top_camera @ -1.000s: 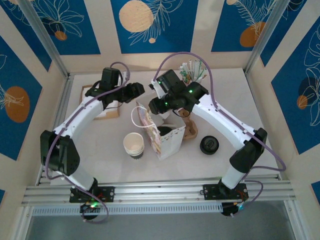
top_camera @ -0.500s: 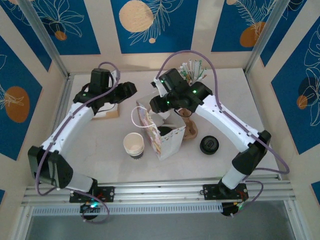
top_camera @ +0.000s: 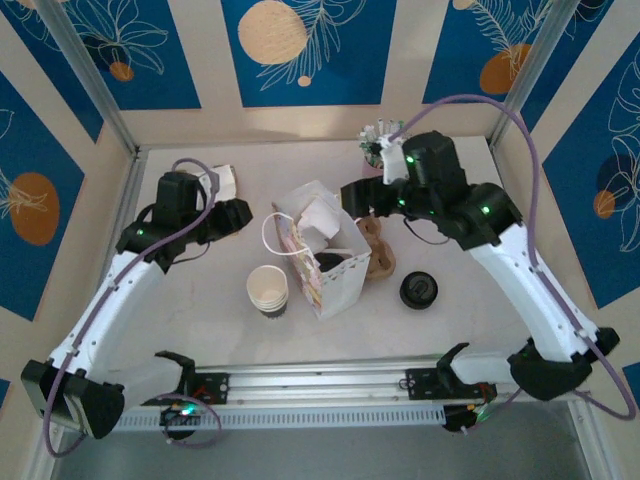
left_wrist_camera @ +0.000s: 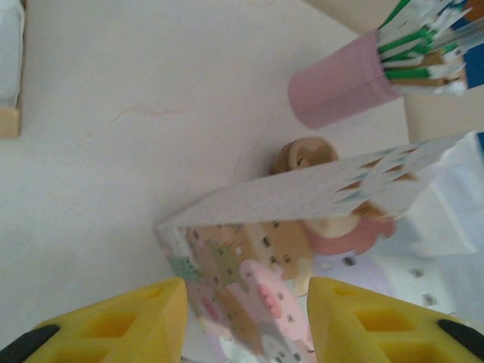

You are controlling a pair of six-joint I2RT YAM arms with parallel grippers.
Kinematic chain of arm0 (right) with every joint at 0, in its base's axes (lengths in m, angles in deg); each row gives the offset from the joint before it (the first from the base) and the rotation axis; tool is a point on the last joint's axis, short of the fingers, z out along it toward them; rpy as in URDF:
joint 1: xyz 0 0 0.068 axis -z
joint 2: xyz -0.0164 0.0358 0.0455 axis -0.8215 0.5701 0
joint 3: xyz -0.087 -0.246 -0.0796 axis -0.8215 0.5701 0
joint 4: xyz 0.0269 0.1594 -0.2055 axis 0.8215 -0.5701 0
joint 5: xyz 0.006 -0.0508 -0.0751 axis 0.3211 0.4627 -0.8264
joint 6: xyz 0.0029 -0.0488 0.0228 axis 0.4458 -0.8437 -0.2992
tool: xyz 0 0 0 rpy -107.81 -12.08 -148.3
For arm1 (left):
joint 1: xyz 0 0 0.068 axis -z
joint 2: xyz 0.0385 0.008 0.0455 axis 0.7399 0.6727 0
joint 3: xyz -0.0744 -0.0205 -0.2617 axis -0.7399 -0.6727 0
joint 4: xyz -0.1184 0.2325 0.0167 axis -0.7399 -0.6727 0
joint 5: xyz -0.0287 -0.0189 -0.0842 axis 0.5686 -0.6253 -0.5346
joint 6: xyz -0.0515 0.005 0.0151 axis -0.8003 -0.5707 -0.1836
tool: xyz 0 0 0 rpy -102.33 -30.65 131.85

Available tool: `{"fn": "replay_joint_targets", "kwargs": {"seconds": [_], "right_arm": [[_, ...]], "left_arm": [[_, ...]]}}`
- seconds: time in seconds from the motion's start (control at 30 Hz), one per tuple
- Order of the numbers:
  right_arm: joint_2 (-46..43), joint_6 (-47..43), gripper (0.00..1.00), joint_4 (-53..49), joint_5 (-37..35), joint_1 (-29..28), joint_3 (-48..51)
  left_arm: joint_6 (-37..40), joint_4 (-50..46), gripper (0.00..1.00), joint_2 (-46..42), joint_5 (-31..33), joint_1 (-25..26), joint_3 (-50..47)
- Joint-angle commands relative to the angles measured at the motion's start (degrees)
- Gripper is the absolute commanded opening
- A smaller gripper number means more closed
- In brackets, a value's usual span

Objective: Pack the takeout coffee

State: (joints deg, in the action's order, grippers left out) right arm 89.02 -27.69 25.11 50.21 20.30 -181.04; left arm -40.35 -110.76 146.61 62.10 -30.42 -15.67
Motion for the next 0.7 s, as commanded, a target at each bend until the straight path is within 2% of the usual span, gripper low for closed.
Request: {"fn": "replay_joint_targets", "kwargs": {"seconds": [0.0,0.2,0.4,0.53,0.67], "right_arm": [[-3.86,1.68,0.79,0.59,4.16,3.01,4.27],[-10.56,2.98,0.89,1.30,7.08,10.19,12.23],[-15.75,4.69,1.00,0.49,6.92,18.57,18.19],[-18.14,4.77,0.99,1.13,6.21,24.26,21.83],[-20.42,4.14,0.99,4.64,3.45,27.57,26.94]], "left_arm": [[-0.93,0.45,0.44,-0.33,-1.79,-0.52,-2.70],[-3.76,7.94,0.40,4.81,-6.00,0.39,-5.96],[-6.72,15.19,0.39,12.66,-8.38,4.54,-5.96],[-7.46,17.61,0.38,16.41,-8.57,5.90,-4.65],[-7.15,19.12,0.38,19.43,-8.10,6.04,-2.21]]}}
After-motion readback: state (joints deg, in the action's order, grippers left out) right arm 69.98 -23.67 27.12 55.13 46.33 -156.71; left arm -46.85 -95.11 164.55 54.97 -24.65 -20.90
